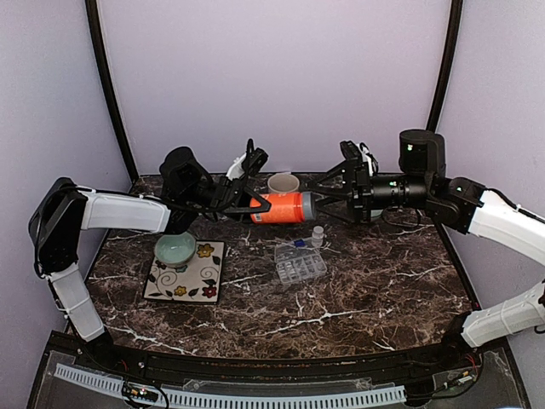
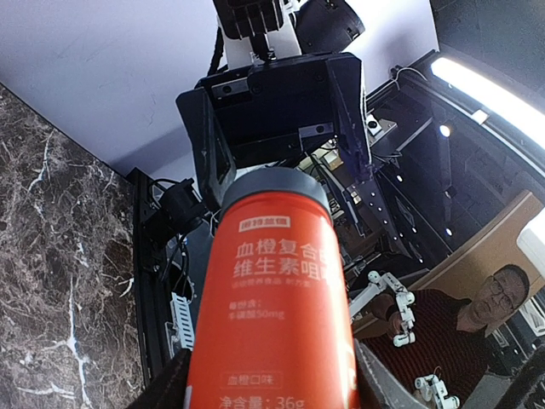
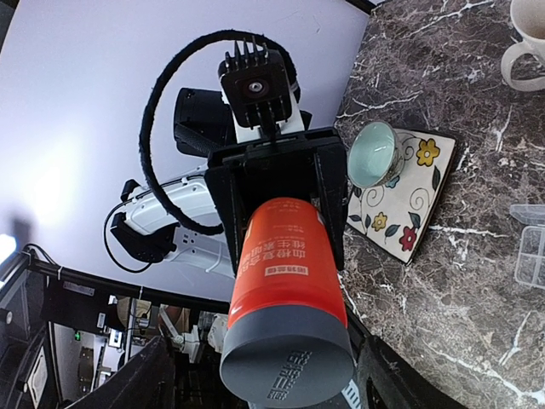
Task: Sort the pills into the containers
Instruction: Unscrew the lid of the pill bottle.
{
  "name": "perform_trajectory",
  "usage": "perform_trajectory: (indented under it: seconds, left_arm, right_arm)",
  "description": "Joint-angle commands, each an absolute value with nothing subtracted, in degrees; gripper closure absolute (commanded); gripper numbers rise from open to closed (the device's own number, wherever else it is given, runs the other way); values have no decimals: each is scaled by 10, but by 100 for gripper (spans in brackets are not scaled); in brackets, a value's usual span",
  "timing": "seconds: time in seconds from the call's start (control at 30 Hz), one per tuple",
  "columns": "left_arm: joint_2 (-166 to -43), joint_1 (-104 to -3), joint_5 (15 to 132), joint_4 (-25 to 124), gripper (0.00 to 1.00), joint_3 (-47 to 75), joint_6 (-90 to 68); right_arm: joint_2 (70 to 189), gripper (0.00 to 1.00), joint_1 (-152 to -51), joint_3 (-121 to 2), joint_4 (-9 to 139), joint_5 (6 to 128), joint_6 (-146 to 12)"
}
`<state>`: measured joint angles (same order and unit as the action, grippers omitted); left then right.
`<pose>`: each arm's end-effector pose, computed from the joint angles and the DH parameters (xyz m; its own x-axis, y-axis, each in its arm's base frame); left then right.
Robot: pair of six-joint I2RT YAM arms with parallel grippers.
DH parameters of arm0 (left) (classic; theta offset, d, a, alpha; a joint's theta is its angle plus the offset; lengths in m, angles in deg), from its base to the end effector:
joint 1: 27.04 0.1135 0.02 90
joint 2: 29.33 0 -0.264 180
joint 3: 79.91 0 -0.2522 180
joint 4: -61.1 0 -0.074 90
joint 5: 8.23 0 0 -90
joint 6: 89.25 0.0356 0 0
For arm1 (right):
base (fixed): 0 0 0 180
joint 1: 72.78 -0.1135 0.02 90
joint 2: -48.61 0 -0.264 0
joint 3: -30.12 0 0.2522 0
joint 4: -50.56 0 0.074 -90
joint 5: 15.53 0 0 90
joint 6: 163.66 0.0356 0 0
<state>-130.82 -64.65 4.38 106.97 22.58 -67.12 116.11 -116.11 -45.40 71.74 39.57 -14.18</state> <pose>0.2790 -0.2588 0.3002 -0.6767 0.2660 -0.6866 0.5940 -0.3538 -0.7225 0.1818 0.1995 0.3691 -0.9180 0.1053 -0.3823 -0.3489 0.2434 0.9050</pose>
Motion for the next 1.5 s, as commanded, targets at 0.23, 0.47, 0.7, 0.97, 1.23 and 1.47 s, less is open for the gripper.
perform_trajectory:
  seconds: [0.23,0.47,0.7,0.97,1.23,1.47]
  left_arm:
    - [-1301,-643,38,1075,100,205,-660]
    - [-1304,-643,37,1070,100,203,-657]
    - [-1308,-643,36,1066,100,199,-656]
    - [-1310,-643,36,1050,100,195,-642]
    - [-1318,-643,41,1095,100,191,-681]
    - [-1329,-643,42,1168,100,176,-755]
  right_arm:
    - [1162,28,-1158,-460,733,391,-160]
    - [1172,31,-1160,-463,730,384,-162]
    - [1190,34,-1165,-472,728,382,-166]
    - [1205,57,-1166,-492,745,379,-185]
    - [1207,77,-1171,-516,791,397,-256]
    - [1186,79,-1172,-503,778,419,-408]
